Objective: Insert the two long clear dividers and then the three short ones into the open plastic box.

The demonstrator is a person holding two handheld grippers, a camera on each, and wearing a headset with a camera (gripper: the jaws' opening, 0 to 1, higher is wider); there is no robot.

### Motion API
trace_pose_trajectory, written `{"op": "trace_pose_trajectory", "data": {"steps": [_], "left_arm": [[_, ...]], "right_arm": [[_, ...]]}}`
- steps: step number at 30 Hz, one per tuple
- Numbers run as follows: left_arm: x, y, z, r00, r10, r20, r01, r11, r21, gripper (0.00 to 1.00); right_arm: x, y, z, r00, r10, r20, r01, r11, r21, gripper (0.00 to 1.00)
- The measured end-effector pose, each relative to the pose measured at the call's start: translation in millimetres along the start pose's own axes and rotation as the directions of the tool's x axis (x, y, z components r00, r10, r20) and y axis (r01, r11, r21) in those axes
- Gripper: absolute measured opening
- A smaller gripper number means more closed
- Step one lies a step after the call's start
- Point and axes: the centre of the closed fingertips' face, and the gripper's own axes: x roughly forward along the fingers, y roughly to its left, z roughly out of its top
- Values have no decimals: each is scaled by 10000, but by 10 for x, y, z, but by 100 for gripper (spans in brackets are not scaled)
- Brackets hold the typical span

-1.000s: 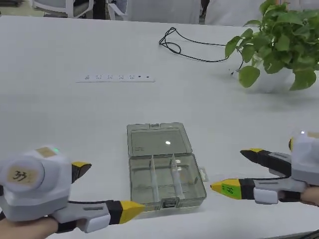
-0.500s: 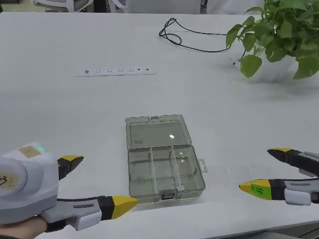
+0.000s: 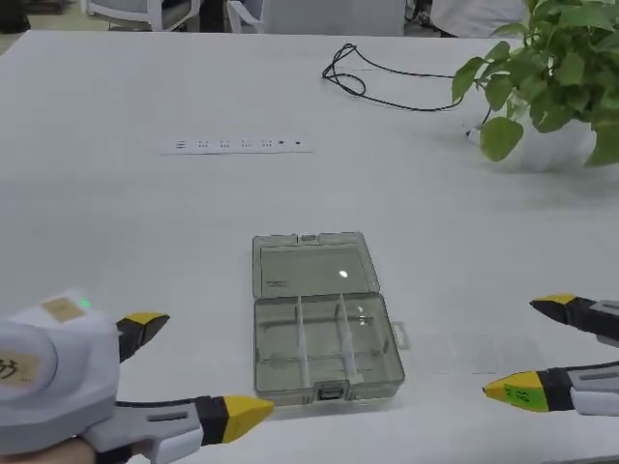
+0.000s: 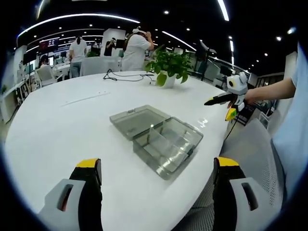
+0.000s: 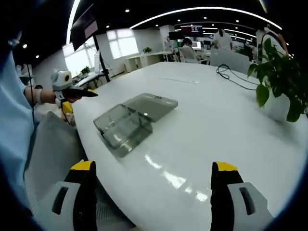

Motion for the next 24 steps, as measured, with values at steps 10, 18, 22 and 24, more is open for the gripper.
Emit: {"op": "trace_pose_trajectory", "data": {"steps": [10, 18, 22, 24], "left_arm": [[-13, 12, -16, 10000, 35, -24, -35, 10000, 35, 97], [-14, 42, -37, 9999, 159, 14, -159, 9998, -96, 96], [-22, 52, -56, 9997, 225, 16, -225, 9996, -146, 96], [-25, 55, -73, 9997, 254, 18, -254, 9994, -230, 96]], "right_arm": [[306, 103, -112, 9727, 874, -2149, -1425, 9560, -2566, 90], [544, 104, -154, 9348, 1202, -3343, -2484, 8938, -3735, 76], [608, 48, -203, 9076, 1094, -4054, -2956, 8522, -4318, 69], [640, 31, -209, 9020, 1066, -4184, -3032, 8463, -4379, 66]]}}
